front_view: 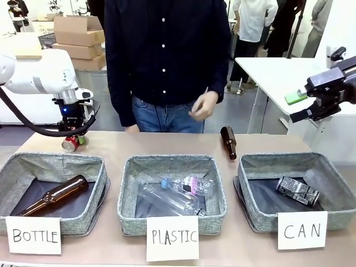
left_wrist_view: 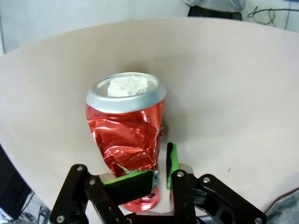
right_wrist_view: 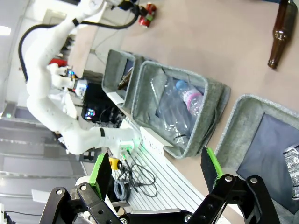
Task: Sort the can waste into the basket.
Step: Pick up the can waste from the table and place it in the right Fabric basket.
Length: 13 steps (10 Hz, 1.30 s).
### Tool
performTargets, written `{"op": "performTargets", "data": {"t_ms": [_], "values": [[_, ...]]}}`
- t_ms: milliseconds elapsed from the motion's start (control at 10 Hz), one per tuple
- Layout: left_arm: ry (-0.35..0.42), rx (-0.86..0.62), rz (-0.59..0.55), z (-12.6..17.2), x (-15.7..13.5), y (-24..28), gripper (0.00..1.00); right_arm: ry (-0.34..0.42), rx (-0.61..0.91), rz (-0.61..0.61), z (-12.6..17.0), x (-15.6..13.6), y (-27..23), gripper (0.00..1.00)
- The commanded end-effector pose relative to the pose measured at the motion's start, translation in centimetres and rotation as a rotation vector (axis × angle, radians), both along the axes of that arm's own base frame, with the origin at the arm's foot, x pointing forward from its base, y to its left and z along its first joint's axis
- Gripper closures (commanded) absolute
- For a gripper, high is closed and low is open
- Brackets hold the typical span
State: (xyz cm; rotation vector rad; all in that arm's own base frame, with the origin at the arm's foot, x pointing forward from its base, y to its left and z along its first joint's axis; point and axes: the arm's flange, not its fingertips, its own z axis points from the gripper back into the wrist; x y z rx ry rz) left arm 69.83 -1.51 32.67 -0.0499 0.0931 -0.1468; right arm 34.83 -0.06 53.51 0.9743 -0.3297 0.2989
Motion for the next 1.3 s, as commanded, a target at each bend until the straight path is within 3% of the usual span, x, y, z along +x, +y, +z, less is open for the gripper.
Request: {"op": "performTargets", "data": {"t_ms": [0, 200, 300, 400, 500, 700, 800, 1000, 1200], "values": [[-0.025, -0.046, -0.013, -1.0, 0.0, -0.7, 1.0, -0.025, -0.006, 0.017, 0.0, 0.1, -0.3, 0.0], [-0.017, -0.061, -0.021, -0.9, -0.1, -0.7, 1.0, -0.025, -0.006, 0.017, 0.0, 0.1, -0.3, 0.0], [-0.018, -0.053, -0.031, -0.7, -0.3, -0.8, 0.38, -0.025, -0.006, 0.017, 0.0, 0.1, -0.3, 0.0], [-0.024, -0.06, -0.033, -0.5, -0.4, -0.8, 0.42, -0.025, -0.006, 0.017, 0.0, 0.1, -0.3, 0.0], [-0.033, -0.06, -0.04, -0.1, -0.5, -0.7, 0.0, -0.025, -0.006, 0.017, 0.0, 0.1, -0.3, 0.0], [-0.083, -0.069, -0.041, 1.6, -1.5, -0.4, 0.0, -0.025, -0.006, 0.017, 0.0, 0.1, -0.3, 0.0], [-0.118, -0.067, -0.039, 3.0, -2.2, -0.1, 0.17, -0.025, -0.006, 0.017, 0.0, 0.1, -0.3, 0.0], [-0.219, -0.09, -0.071, 6.6, -4.7, 0.7, 0.0, -0.025, -0.006, 0.017, 0.0, 0.1, -0.3, 0.0], [-0.324, -0.079, -0.046, 9.6, -6.7, 1.9, 0.0, -0.025, -0.006, 0.017, 0.0, 0.1, -0.3, 0.0]]}}
